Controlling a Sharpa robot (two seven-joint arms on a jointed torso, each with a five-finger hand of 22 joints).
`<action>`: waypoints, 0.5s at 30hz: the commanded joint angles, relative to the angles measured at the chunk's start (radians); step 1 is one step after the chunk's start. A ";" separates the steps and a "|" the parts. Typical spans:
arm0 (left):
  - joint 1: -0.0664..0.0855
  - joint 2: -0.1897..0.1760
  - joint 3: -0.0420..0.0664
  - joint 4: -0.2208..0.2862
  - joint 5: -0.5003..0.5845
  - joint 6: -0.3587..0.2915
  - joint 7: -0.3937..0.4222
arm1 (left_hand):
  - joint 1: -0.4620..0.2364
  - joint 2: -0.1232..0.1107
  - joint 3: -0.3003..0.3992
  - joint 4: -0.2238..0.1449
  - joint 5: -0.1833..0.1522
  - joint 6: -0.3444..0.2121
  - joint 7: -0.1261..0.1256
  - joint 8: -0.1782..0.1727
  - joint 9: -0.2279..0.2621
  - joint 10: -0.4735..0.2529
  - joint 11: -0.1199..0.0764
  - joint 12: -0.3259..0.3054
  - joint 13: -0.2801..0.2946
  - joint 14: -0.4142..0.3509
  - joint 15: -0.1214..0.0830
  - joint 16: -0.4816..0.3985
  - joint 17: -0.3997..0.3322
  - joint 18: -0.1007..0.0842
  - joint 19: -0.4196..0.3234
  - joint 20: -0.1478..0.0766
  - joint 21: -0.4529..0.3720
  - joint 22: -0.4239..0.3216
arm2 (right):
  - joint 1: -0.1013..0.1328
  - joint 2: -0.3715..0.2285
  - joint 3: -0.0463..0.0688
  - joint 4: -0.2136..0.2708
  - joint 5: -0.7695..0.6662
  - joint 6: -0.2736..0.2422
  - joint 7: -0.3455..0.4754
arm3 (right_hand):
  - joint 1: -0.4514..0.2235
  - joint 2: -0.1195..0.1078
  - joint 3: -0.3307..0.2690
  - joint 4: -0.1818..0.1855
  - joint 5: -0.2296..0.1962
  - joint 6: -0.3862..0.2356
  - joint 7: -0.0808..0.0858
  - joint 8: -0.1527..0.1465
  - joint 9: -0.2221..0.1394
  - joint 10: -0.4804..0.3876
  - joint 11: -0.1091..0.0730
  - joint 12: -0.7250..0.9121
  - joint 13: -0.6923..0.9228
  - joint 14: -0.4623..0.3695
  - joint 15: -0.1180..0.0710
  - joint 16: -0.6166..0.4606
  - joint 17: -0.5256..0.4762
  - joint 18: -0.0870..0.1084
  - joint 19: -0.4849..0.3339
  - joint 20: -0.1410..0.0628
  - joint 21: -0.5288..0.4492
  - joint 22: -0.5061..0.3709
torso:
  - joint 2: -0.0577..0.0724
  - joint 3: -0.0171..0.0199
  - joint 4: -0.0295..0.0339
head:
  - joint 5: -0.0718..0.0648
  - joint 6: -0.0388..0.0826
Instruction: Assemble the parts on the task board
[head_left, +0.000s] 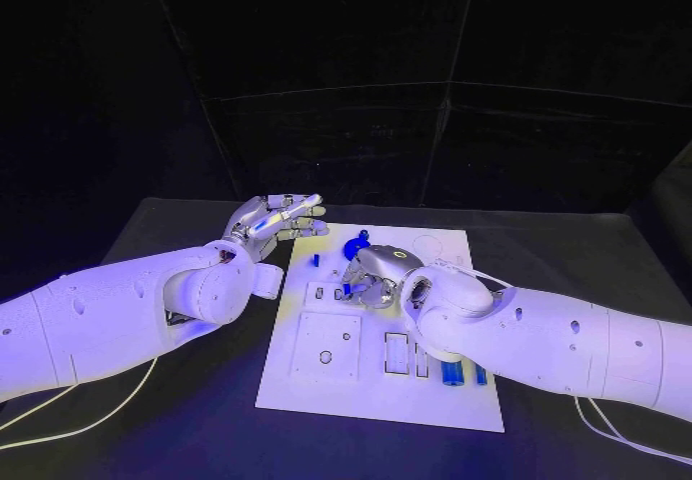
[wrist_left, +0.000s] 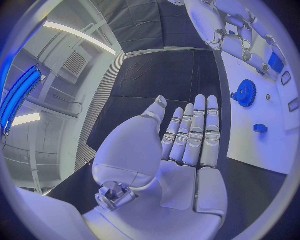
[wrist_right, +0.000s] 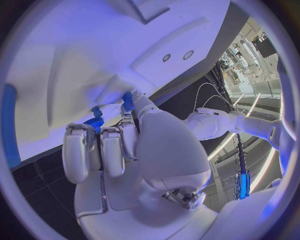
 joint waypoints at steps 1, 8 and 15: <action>0.002 0.001 0.001 0.000 -0.001 0.013 0.006 | 0.010 0.004 0.000 -0.005 0.001 0.007 0.003 -0.004 0.000 0.004 -0.004 -0.004 -0.001 0.006 0.003 -0.003 0.001 0.013 0.009 0.001 -0.005 -0.001 | -0.006 -0.005 -0.005 -0.002 -0.009 0.047 -0.029 | -0.005 0.002 0.007 0.000 0.001 0.010 -0.010 0.001 0.000 -0.007 0.000 -0.007 -0.026 0.083 -0.004 -0.007 0.168 -0.010 0.013 -0.004 -0.004 0.102 | 0.000 -0.0004 0.0014 | -0.001 0.000; 0.002 0.001 0.001 -0.001 -0.001 0.013 0.006 | 0.010 0.004 0.000 -0.006 0.001 0.007 0.004 -0.005 0.000 0.005 -0.004 -0.005 -0.001 0.006 0.003 -0.004 0.002 0.013 0.010 0.001 -0.006 -0.002 | -0.008 -0.009 -0.005 0.003 -0.014 0.057 -0.034 | -0.014 -0.007 0.006 0.001 -0.001 0.001 -0.005 -0.006 -0.002 -0.011 0.003 -0.016 -0.031 0.082 -0.001 -0.009 0.166 -0.010 0.012 -0.003 -0.006 0.099 | 0.000 0.0003 0.0008 | 0.001 -0.002; 0.002 0.002 0.001 -0.002 -0.001 0.014 0.006 | 0.010 0.004 -0.001 -0.007 0.001 0.007 0.004 -0.005 0.000 0.005 -0.003 -0.005 -0.001 0.006 0.003 -0.004 0.002 0.013 0.010 0.001 -0.006 -0.002 | -0.008 -0.009 -0.005 0.003 -0.022 0.049 -0.049 | -0.029 -0.022 0.005 0.003 -0.001 -0.028 0.006 -0.025 -0.008 -0.019 0.012 -0.028 -0.038 0.082 0.006 -0.010 0.164 -0.010 0.011 0.002 -0.008 0.097 | 0.000 0.0000 0.0003 | 0.001 -0.003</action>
